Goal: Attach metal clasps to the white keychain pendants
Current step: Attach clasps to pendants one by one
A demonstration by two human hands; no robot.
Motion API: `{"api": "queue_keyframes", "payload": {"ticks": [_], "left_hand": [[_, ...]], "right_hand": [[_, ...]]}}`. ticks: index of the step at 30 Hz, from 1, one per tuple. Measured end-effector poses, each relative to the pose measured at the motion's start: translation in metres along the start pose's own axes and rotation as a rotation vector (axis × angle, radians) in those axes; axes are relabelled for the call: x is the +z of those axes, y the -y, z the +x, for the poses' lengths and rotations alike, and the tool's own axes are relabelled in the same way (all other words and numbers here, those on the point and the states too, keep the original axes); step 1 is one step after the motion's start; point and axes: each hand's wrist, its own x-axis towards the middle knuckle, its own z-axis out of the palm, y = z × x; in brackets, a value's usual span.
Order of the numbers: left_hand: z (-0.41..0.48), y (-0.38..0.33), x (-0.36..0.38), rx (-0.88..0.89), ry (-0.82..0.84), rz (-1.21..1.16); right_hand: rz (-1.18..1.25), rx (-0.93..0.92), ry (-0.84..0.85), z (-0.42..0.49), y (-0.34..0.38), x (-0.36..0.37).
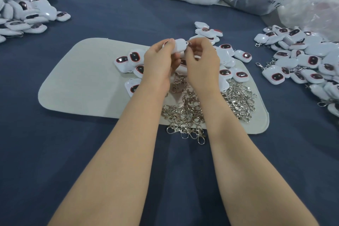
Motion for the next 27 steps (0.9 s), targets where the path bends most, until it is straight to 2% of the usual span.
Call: {"api": "queue_keyframes", "payload": {"ticks": [5,13,16,19,23,27], "left_hand": [[-0.003,-0.002,-0.001,-0.082,-0.010,-0.108],[-0.006,-0.002,0.000,-0.052,-0.020,-0.084],[-0.007,0.000,0.000,0.046,-0.031,0.010],[-0.010,0.000,0.001,0.216,-0.039,0.129],[-0.013,0.001,0.001,0.401,0.029,0.306],[-0.014,0.004,0.002,0.468,0.071,0.382]], "right_hand": [[0.033,0.000,-0.051,0.001,0.000,-0.001],[-0.013,-0.056,-0.111,-0.002,0.003,-0.002],[-0.061,-0.070,-0.099,-0.001,0.001,-0.004],[-0.093,-0.081,-0.093,0.000,-0.001,-0.004],[-0.134,-0.093,-0.077,0.000,-0.003,-0.003],[-0.108,-0.056,-0.066,-0.001,-0.003,-0.003]]}}
